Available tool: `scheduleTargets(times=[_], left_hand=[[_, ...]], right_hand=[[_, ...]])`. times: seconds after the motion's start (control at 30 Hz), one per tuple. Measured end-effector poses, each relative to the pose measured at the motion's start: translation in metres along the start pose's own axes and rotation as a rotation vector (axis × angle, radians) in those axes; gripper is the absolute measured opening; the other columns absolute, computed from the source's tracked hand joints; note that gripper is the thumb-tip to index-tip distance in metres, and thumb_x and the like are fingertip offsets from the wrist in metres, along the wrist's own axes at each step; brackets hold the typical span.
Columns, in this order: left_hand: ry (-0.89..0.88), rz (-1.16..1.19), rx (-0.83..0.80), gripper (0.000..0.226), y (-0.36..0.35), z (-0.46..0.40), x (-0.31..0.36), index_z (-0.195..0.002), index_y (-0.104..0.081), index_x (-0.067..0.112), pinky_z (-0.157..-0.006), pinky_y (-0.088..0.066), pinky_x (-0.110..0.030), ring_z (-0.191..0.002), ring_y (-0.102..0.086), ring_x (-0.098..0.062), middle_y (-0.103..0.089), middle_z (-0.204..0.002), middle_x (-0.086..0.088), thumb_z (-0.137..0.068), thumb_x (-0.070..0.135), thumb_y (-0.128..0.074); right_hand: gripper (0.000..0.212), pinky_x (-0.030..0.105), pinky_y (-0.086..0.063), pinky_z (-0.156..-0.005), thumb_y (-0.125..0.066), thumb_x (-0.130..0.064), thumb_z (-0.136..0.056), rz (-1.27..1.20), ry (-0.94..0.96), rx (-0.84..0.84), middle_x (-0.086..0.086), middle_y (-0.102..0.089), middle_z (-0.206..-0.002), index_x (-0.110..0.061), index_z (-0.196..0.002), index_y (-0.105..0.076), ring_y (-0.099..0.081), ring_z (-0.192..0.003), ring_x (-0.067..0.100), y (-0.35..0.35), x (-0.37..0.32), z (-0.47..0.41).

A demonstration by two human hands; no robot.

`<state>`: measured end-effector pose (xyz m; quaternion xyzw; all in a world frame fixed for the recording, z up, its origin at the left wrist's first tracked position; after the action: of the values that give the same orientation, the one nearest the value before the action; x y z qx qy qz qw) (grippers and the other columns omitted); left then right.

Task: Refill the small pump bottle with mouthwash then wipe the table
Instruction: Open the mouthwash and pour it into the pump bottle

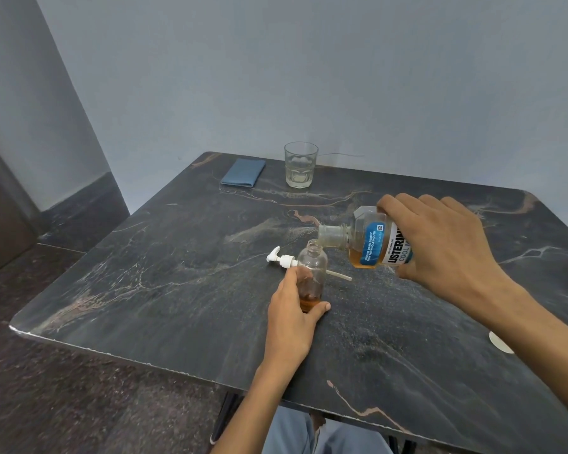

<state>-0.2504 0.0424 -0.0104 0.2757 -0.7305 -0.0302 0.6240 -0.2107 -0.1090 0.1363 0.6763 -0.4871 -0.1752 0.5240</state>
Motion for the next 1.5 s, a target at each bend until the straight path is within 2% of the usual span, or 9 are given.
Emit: scheduleTargets(times=[0.13,0.3,0.5,0.67,0.8,1.03,1.2,1.4,1.5], left_hand=[[-0.008,0.001,0.003,0.046,-0.0004,0.0,-0.0011,-0.109,-0.049,0.026,-0.086,-0.046,-0.024,-0.098,-0.055,-0.007,-0.06,-0.106,0.009,-0.074,0.018,-0.078],[-0.009,-0.004,0.007,0.046,-0.0003,-0.0005,-0.0016,-0.109,-0.049,0.027,-0.082,-0.042,-0.017,-0.097,-0.054,-0.004,-0.058,-0.106,0.011,-0.074,0.019,-0.078],[-0.011,-0.011,0.007,0.047,-0.0006,-0.0009,-0.0018,-0.111,-0.049,0.026,-0.085,-0.045,-0.022,-0.098,-0.053,-0.005,-0.058,-0.107,0.011,-0.074,0.02,-0.078],[-0.01,-0.006,0.0,0.048,-0.0011,-0.0003,-0.0021,-0.111,-0.048,0.029,-0.081,-0.042,-0.014,-0.096,-0.053,-0.002,-0.057,-0.106,0.013,-0.074,0.02,-0.078],[-0.009,-0.002,0.0,0.048,-0.0008,-0.0003,-0.0026,-0.112,-0.049,0.027,-0.085,-0.044,-0.02,-0.098,-0.054,-0.005,-0.058,-0.107,0.011,-0.074,0.019,-0.078],[-0.014,0.011,0.001,0.046,-0.0004,-0.0005,-0.0019,-0.109,-0.049,0.028,-0.083,-0.044,-0.017,-0.096,-0.054,-0.003,-0.058,-0.104,0.012,-0.074,0.018,-0.078],[-0.018,0.015,0.01,0.045,0.0001,0.0,-0.0012,-0.105,-0.05,0.028,-0.083,-0.046,-0.023,-0.094,-0.055,-0.004,-0.059,-0.101,0.011,-0.073,0.017,-0.078],[-0.014,0.014,0.001,0.046,-0.0002,-0.0004,-0.0015,-0.107,-0.049,0.029,-0.083,-0.044,-0.019,-0.095,-0.054,-0.003,-0.059,-0.103,0.012,-0.073,0.017,-0.078],[-0.016,0.012,-0.003,0.046,-0.0002,0.0,-0.0015,-0.107,-0.049,0.03,-0.079,-0.04,-0.011,-0.094,-0.053,0.0,-0.057,-0.103,0.014,-0.074,0.018,-0.078]], right_hand=[[0.081,0.032,-0.044,-0.064,-0.093,-0.027,-0.038,-0.006,0.003,0.007,0.004,-0.063,-0.091,-0.017,-0.107,-0.052,-0.057,-0.072,0.023,-0.0003,0.0007,-0.0002],[0.079,0.032,-0.043,-0.065,-0.092,-0.029,-0.04,0.003,0.004,0.007,0.004,-0.063,-0.093,-0.017,-0.108,-0.053,-0.057,-0.074,0.023,-0.0001,0.0007,-0.0003],[0.081,0.031,-0.043,-0.066,-0.092,-0.031,-0.04,0.008,0.006,0.0,0.004,-0.063,-0.094,-0.018,-0.109,-0.052,-0.057,-0.076,0.022,0.0003,-0.0006,-0.0001],[0.08,0.031,-0.042,-0.065,-0.092,-0.03,-0.04,0.007,0.006,0.002,0.004,-0.063,-0.094,-0.018,-0.108,-0.052,-0.057,-0.075,0.022,0.0,0.0,0.0007],[0.082,0.032,-0.045,-0.065,-0.093,-0.029,-0.037,-0.005,0.007,0.013,0.005,-0.064,-0.093,-0.017,-0.108,-0.053,-0.058,-0.074,0.023,0.001,0.0002,0.0002],[0.081,0.032,-0.046,-0.068,-0.092,-0.032,-0.042,0.008,0.01,-0.003,0.004,-0.064,-0.097,-0.018,-0.111,-0.053,-0.059,-0.078,0.023,0.001,-0.0002,-0.0005],[0.079,0.033,-0.046,-0.067,-0.092,-0.029,-0.041,-0.006,0.011,0.01,0.006,-0.064,-0.095,-0.016,-0.109,-0.054,-0.059,-0.076,0.024,0.0019,-0.0002,-0.0007],[0.078,0.033,-0.046,-0.07,-0.091,-0.032,-0.045,0.003,0.018,-0.008,0.005,-0.064,-0.1,-0.018,-0.112,-0.052,-0.059,-0.08,0.023,0.0013,-0.0009,-0.001],[0.078,0.033,-0.046,-0.072,-0.09,-0.033,-0.048,0.007,0.02,-0.014,0.004,-0.063,-0.103,-0.019,-0.114,-0.051,-0.059,-0.083,0.022,0.0013,-0.0015,-0.0013]])
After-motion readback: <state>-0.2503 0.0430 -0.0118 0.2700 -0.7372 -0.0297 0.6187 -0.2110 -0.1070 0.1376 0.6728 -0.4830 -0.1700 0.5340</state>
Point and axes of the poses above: each hand's wrist, its own z-axis away from the middle knuckle, its own y-axis out of the back of the hand, x = y × z, the point moved 6 cm from there along -z, towards the middle knuckle
